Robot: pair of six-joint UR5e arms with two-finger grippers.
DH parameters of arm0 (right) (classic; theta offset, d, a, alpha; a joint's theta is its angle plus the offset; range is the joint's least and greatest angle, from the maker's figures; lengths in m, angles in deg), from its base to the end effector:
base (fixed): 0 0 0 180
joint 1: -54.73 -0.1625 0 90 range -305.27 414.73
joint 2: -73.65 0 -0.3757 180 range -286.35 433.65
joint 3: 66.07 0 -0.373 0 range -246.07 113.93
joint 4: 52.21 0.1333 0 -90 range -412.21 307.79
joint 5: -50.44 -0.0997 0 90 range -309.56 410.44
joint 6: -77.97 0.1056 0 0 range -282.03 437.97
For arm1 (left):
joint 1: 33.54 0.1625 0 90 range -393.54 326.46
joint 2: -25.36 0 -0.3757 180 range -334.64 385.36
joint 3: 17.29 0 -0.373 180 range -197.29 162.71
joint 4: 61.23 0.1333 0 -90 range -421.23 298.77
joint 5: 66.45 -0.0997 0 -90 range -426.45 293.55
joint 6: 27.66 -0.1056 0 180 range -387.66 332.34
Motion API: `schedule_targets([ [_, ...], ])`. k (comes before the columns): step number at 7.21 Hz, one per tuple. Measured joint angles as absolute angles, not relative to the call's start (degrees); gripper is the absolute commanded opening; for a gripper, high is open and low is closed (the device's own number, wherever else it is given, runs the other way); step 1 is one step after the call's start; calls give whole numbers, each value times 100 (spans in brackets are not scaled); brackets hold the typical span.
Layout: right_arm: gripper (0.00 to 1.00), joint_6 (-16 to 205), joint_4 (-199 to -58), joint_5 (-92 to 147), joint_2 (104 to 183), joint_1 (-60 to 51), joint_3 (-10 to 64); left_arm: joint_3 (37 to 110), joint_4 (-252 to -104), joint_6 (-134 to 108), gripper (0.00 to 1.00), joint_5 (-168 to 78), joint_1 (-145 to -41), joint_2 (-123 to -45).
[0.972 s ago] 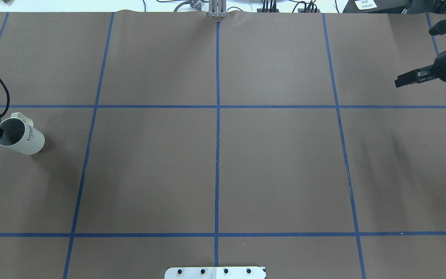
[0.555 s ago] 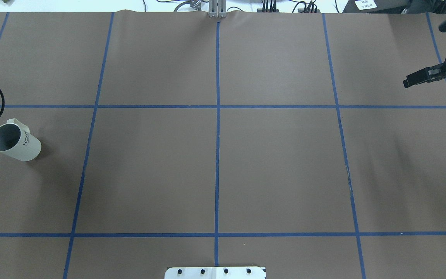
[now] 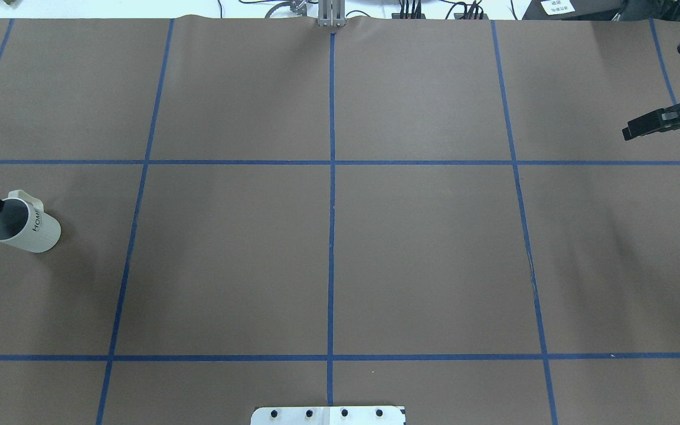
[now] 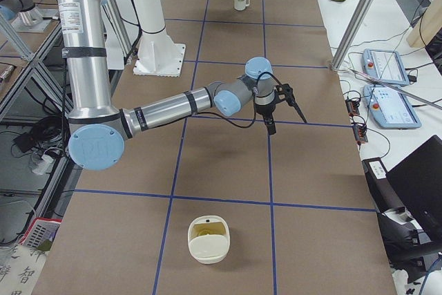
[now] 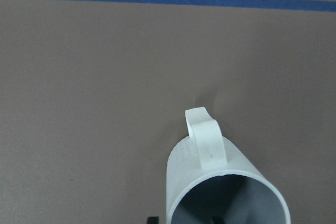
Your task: Left arm hands cup to right arm to dump lemon
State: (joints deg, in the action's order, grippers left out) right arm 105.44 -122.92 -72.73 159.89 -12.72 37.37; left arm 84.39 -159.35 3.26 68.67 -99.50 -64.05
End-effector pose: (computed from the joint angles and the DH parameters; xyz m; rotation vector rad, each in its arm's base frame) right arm -0.1272 -0.5034 0.4389 0.3241 -0.7674 -0.1034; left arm 0.1425 -0.4629 0.5040 -0.0780 0.8379 0.0191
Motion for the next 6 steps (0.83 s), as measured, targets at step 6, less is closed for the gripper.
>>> schedule_targets([
  [6, 100, 8641, -13434, -7762, 16367, -2255, 3715, 8050, -15893, -1338, 100, 6857, -11229, -6525],
])
